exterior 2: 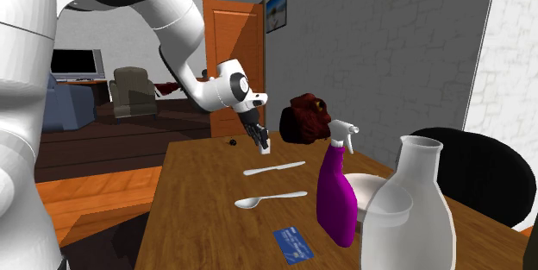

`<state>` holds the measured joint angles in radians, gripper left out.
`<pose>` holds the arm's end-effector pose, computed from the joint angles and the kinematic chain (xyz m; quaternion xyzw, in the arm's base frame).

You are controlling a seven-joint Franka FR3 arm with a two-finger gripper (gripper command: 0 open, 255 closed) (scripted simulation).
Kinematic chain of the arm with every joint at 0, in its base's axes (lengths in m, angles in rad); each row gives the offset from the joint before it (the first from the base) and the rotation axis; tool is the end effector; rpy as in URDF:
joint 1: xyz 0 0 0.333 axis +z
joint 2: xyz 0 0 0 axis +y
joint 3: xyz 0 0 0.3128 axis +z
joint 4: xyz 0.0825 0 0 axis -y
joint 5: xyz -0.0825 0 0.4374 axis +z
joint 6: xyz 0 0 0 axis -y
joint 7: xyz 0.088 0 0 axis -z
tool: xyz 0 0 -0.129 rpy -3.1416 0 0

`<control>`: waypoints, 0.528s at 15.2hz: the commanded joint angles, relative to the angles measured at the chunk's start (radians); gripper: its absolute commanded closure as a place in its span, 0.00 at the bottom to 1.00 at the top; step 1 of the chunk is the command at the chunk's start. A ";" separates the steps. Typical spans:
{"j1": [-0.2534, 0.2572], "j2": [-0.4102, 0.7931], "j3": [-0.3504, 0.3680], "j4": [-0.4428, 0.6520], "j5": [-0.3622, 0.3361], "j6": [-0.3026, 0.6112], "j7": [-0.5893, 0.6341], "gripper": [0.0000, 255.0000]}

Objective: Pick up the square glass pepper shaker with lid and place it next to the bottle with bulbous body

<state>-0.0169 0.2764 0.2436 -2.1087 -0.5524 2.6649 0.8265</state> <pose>0.6252 0.1539 0.2541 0.9780 -0.0795 0.1892 0.0378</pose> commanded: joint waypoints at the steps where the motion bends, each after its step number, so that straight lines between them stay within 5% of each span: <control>1: -0.007 -0.017 0.009 0.003 0.021 -0.017 -0.020 1.00; 8: -0.024 -0.078 0.037 0.020 0.095 -0.087 -0.086 1.00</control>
<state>-0.0369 0.2108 0.2761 -2.0896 -0.4713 2.5897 0.7529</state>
